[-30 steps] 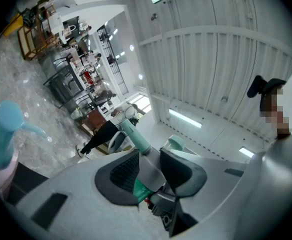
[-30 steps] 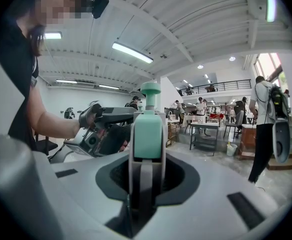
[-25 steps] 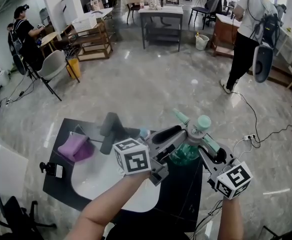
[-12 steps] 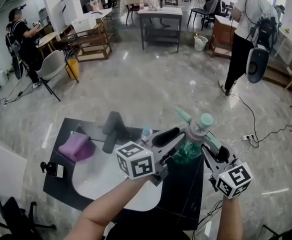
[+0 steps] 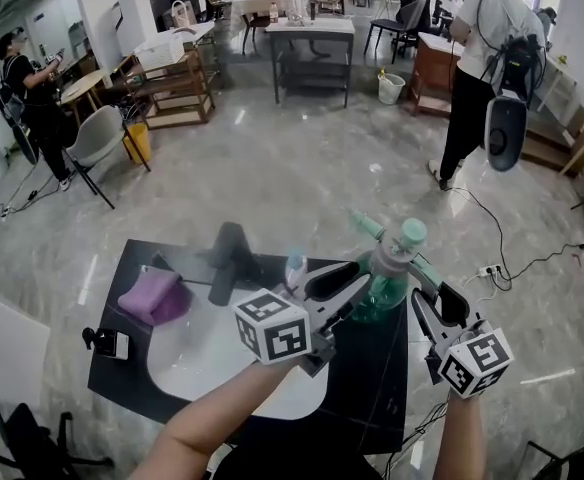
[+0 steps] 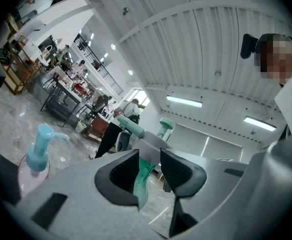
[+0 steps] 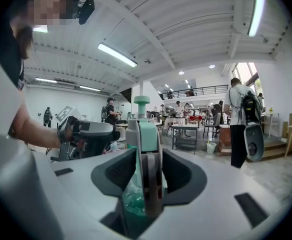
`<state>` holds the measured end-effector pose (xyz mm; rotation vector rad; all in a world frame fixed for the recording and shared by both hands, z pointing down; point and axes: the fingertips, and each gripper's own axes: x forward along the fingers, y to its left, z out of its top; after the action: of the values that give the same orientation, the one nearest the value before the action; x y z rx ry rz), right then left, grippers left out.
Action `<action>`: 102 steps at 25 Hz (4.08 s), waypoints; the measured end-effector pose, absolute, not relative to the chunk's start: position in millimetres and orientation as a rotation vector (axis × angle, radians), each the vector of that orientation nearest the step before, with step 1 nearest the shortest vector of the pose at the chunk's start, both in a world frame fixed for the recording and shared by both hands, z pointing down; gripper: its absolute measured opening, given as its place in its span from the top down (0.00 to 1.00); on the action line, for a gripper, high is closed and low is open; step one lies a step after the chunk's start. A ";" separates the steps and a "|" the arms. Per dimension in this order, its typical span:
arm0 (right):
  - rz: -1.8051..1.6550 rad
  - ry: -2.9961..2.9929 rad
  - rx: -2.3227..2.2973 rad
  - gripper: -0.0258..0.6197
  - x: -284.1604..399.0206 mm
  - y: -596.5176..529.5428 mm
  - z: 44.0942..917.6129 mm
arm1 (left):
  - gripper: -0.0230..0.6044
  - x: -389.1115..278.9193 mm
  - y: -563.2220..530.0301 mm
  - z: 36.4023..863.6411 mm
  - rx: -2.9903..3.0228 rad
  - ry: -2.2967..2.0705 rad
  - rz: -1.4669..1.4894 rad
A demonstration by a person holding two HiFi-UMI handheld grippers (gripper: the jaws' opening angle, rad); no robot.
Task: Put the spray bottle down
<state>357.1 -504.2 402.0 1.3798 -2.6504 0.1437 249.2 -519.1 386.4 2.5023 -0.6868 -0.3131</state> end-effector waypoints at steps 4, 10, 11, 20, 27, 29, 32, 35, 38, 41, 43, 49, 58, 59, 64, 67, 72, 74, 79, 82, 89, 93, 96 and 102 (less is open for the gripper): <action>0.134 -2.618 1.419 0.73 359.8 -493.8 398.6 | 0.78 250.4 -508.4 383.5 2.512 -0.653 -0.308; 0.118 -2.573 1.517 0.69 367.7 -481.0 393.6 | 0.78 247.8 -496.1 383.6 2.513 -0.623 -0.305; 0.116 -2.567 1.529 0.68 368.5 -478.8 392.6 | 0.78 247.4 -494.1 383.6 2.512 -0.620 -0.302; 0.097 -2.538 1.621 0.68 367.4 -453.1 385.5 | 0.78 243.2 -472.0 389.1 2.549 -0.608 -0.219; 0.081 -2.548 1.644 0.81 351.9 -426.9 380.3 | 0.78 240.0 -448.7 391.4 2.591 -0.622 -0.157; 0.083 -2.552 1.640 0.84 346.6 -420.1 380.2 | 0.81 238.4 -441.9 392.1 2.612 -0.633 -0.139; 0.103 -2.547 1.637 0.87 337.4 -410.1 383.9 | 0.85 235.1 -432.8 393.3 2.640 -0.649 -0.107; 0.119 -2.539 1.625 0.89 326.4 -399.3 390.6 | 0.86 231.6 -423.9 394.4 2.677 -0.665 -0.068; 0.133 -2.536 1.620 0.90 316.8 -389.5 395.4 | 0.88 225.9 -414.9 395.2 2.707 -0.686 -0.041; 0.152 -2.535 1.615 0.91 307.6 -381.4 399.1 | 0.89 217.8 -406.6 397.5 2.709 -0.706 -0.029; 0.164 -2.539 1.609 0.91 301.5 -376.4 401.6 | 0.90 211.6 -400.9 400.7 2.702 -0.717 -0.023; 0.210 -2.561 1.607 0.92 284.2 -362.1 408.3 | 0.90 191.3 -382.7 412.2 2.672 -0.754 -0.011; 0.255 -2.599 1.576 0.93 252.5 -333.0 412.3 | 0.90 164.1 -349.9 415.5 2.666 -0.774 0.003; 0.260 -2.600 1.573 0.93 250.0 -329.6 413.5 | 0.90 161.9 -346.1 416.8 2.666 -0.774 0.006; 0.293 -2.614 1.577 0.93 238.4 -315.4 414.7 | 0.90 149.5 -329.9 421.2 2.673 -0.782 0.030; 0.310 -2.620 1.574 0.93 230.3 -307.5 415.8 | 0.90 140.9 -320.2 423.8 2.660 -0.786 0.034; 0.336 -2.628 1.553 0.94 212.7 -292.8 419.6 | 0.90 126.3 -305.3 424.6 2.654 -0.794 0.033; 0.349 -2.633 1.541 0.94 205.2 -287.2 421.2 | 0.90 120.1 -300.3 425.5 2.656 -0.801 0.039; 0.412 -2.665 1.506 0.94 182.8 -274.2 425.8 | 0.90 102.0 -288.9 433.9 2.632 -0.819 0.055; 0.437 -2.674 1.489 0.94 171.0 -266.5 430.8 | 0.90 91.8 -281.6 438.8 2.618 -0.830 0.061; 0.485 -2.678 1.492 0.95 151.0 -255.5 438.1 | 0.90 69.6 -269.0 442.5 2.604 -0.847 0.072; 0.491 -2.686 1.493 0.95 141.4 -248.2 437.0 | 0.90 61.5 -262.3 441.4 2.608 -0.850 0.069; 0.471 -2.688 1.484 0.95 134.2 -243.6 435.9 | 0.90 56.8 -258.1 441.5 2.612 -0.848 0.063; 0.463 -2.684 1.477 0.95 124.1 -238.1 435.0 | 0.90 46.3 -250.5 442.1 2.607 -0.846 0.046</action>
<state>124.1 -238.1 435.0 1.4772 -2.6842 0.4632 46.3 -250.5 442.1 2.6066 -0.8464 0.0463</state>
